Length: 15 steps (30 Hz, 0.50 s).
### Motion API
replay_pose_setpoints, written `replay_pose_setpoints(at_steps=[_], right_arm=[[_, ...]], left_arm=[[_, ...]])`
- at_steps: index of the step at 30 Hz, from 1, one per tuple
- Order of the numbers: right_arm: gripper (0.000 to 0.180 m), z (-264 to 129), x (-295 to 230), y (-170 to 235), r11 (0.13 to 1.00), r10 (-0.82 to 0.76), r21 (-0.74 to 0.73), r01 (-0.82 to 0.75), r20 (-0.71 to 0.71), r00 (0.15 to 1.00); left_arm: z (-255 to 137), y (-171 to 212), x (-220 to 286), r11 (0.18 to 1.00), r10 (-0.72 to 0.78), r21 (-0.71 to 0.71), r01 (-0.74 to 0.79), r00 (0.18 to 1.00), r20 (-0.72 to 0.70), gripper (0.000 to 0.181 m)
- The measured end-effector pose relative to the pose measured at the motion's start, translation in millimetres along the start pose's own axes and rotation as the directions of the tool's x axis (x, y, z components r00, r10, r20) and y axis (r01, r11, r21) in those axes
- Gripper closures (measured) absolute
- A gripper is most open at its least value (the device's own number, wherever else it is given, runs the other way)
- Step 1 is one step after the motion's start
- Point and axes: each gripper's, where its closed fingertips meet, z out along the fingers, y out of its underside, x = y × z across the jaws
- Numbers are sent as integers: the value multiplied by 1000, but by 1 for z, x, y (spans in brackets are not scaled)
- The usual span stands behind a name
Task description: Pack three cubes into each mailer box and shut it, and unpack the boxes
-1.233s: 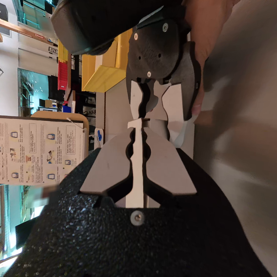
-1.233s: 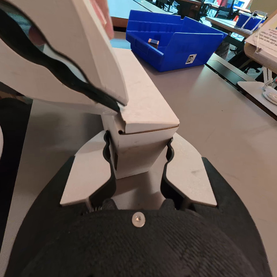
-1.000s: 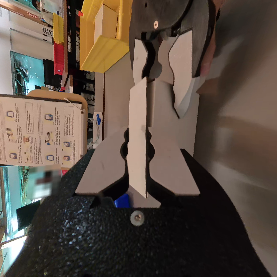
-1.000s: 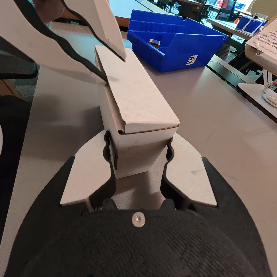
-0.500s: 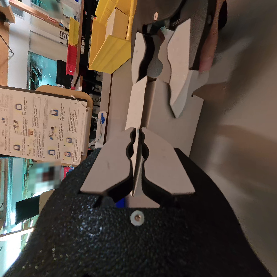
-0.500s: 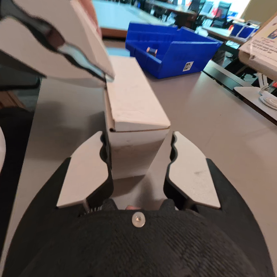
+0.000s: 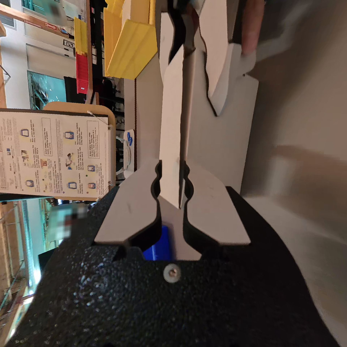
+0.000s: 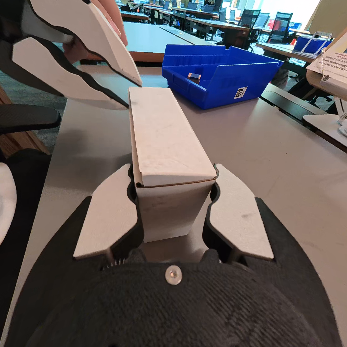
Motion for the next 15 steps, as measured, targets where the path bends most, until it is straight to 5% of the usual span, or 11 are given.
replay_pose_setpoints(at_steps=[11,15], right_arm=[[102,-1,-3,3,999,-25,-37,27,44,999],[102,-2,-3,4,998,-29,-50,31,37,999]], left_arm=[[1,3,-5,999,33,-30,-33,999,-8,167],[0,3,-15,989,-149,11,148,988,38,162]])
